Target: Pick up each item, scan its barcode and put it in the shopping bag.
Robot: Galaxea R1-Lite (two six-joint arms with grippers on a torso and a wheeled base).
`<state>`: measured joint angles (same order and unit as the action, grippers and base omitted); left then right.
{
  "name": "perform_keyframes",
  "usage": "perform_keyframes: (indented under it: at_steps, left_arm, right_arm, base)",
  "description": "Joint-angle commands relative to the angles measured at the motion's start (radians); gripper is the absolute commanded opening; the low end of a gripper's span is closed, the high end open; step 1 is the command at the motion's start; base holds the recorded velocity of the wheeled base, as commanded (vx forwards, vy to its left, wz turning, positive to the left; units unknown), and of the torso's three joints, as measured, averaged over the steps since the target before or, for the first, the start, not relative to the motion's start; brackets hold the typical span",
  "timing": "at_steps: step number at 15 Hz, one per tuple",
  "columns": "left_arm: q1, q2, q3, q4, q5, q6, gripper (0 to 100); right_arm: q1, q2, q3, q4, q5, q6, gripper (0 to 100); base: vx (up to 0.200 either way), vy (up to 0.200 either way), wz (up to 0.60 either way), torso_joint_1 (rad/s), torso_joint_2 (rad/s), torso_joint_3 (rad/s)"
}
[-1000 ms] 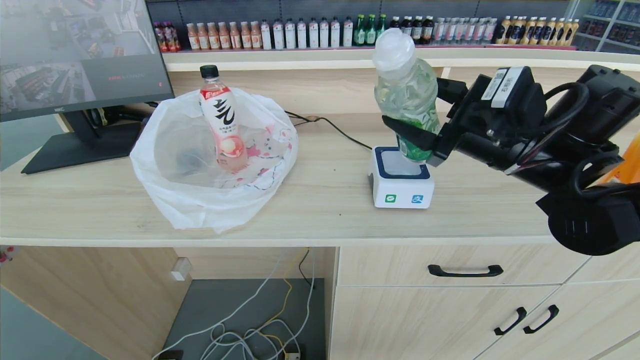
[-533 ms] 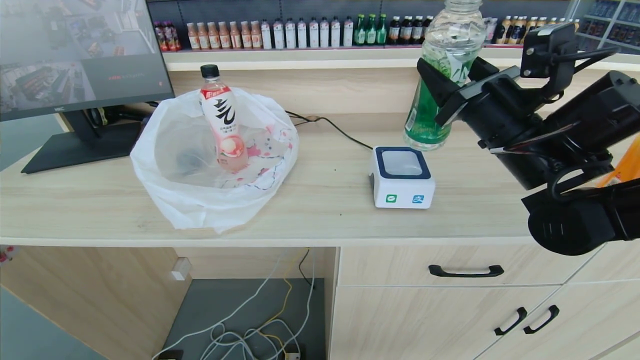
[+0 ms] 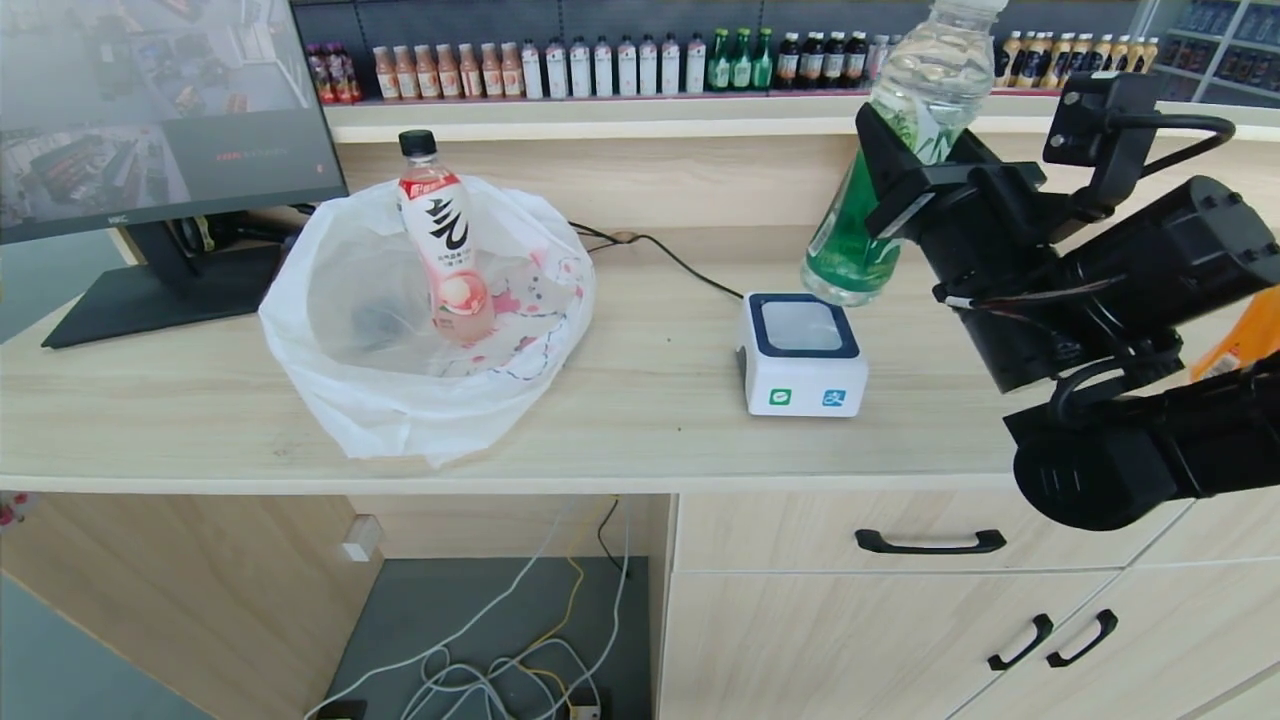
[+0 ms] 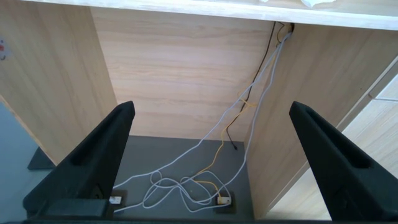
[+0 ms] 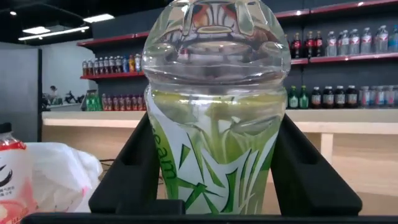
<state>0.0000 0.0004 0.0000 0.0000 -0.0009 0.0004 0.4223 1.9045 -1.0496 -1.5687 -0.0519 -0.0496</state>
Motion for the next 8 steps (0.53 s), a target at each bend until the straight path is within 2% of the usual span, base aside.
perform_keyframes:
  at_steps: [1,7,8]
  left_arm:
    - [0.000,0.000,0.000,0.000,-0.001,0.000,100]
    - [0.000,0.000,0.000,0.000,-0.001,0.000,100]
    - [-0.002,0.000,0.000,0.000,-0.001,0.000,100]
  right_arm:
    - [0.013,-0.008,0.022,-0.002,-0.003,0.000,0]
    - [0.007,0.025,-0.035,-0.002,-0.003,0.016,0]
    - [0.007,0.025,-0.043,-0.002,-0.003,0.016,0]
  base:
    - [0.000,0.000,0.00,0.000,0.00,0.000]
    - [0.000,0.000,0.00,0.000,0.00,0.000]
    - [0.000,0.200,0.00,0.002,0.01,0.002]
